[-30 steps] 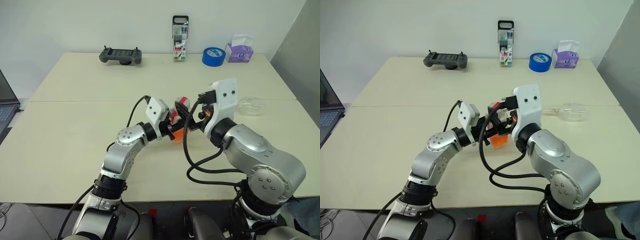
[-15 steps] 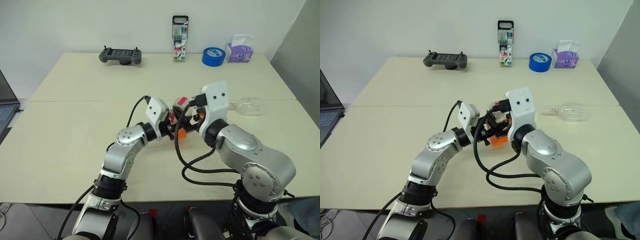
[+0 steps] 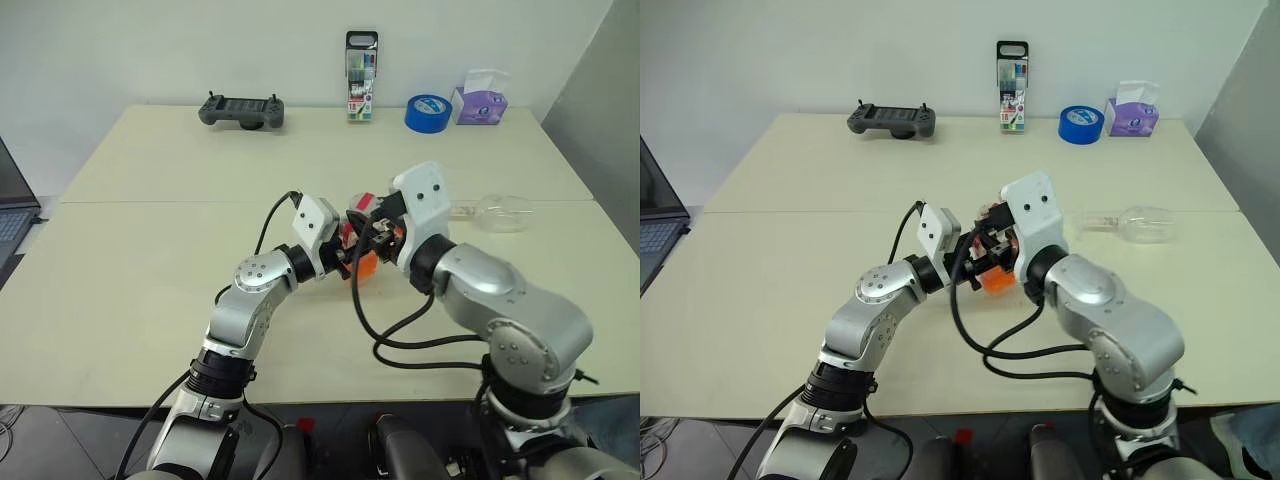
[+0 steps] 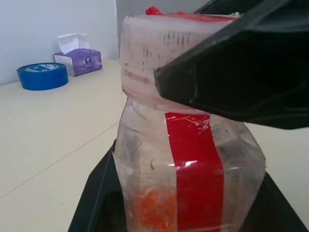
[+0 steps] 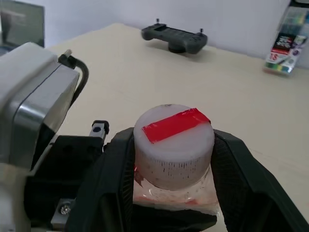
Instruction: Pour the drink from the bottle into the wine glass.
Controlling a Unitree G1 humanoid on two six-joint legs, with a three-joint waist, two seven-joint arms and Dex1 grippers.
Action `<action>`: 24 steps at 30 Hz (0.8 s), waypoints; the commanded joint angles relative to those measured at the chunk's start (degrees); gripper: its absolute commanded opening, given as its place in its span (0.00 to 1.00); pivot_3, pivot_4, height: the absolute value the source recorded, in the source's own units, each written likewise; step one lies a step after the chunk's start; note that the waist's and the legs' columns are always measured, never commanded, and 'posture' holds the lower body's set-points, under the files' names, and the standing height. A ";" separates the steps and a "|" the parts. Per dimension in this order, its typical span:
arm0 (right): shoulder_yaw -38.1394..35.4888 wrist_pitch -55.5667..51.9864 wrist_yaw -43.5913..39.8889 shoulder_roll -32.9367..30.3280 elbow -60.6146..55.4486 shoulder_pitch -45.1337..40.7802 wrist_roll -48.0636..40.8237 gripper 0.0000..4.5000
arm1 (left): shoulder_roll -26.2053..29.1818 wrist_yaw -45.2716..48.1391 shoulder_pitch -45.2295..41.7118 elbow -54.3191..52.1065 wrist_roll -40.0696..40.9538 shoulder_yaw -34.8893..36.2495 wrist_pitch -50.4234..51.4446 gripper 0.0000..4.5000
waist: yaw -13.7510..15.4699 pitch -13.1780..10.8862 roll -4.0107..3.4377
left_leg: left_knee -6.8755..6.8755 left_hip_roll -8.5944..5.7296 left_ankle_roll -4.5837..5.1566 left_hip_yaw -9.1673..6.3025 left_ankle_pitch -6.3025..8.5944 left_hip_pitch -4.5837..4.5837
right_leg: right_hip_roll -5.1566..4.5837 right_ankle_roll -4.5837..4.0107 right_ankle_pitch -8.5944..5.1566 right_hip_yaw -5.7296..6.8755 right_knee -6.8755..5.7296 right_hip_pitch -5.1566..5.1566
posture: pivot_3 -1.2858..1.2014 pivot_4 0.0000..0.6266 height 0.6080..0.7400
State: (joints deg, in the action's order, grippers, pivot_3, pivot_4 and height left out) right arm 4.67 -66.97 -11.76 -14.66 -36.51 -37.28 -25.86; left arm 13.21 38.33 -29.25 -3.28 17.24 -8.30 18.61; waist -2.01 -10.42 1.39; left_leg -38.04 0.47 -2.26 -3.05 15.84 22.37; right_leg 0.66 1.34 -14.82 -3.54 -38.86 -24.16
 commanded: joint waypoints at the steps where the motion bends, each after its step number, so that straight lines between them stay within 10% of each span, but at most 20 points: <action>1: -6.86 12.15 -18.28 -4.32 11.52 -8.16 -6.57 0.42 | -0.04 0.97 -0.84 -3.02 0.44 -0.72 0.09 0.38 | -0.23 -0.03 0.00 | -0.01 0.01 0.00 0.05 0.00 -0.02 | 0.02 -0.01 0.00 -0.02 0.00 0.00 | 0.52 0.24 1.00; 6: 0.14 20.70 -48.06 -16.00 29.81 -15.39 -8.21 0.42 | 0.91 1.63 -0.90 -4.10 0.75 -0.28 1.22 0.38 | -0.20 -0.04 0.00 | 0.04 0.03 0.05 0.01 0.01 -0.06 | 0.09 -0.03 0.02 0.06 0.00 0.05 | 0.52 0.24 1.00; 17: 0.17 27.62 -54.18 -17.13 41.88 -21.32 -3.86 0.42 | 0.81 0.88 -0.57 -4.87 0.51 -0.55 1.83 0.38 | 0.13 -0.05 -0.01 | 0.05 0.09 0.12 -0.11 0.06 0.01 | -0.22 -0.05 0.03 0.00 -0.05 -0.04 | 0.52 0.24 1.00; 24: -3.24 23.94 -44.45 -15.83 33.34 -17.92 -4.52 0.89 | 0.52 1.50 -1.77 -3.16 0.38 -0.81 1.18 0.38 | 0.33 -0.05 -0.01 | -0.02 -0.02 0.11 -0.25 0.06 0.06 | -0.31 -0.04 0.03 0.03 -0.03 -0.03 | 0.52 0.24 1.00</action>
State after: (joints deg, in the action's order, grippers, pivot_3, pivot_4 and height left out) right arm 3.50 -42.42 -58.66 -30.84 0.39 -55.44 -29.25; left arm 13.85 39.51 -29.96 -5.25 17.57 -9.19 20.84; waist -1.68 -10.47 1.38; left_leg -38.04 0.44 -2.16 -3.32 15.90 22.43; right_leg 0.33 1.29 -14.80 -3.51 -38.87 -24.19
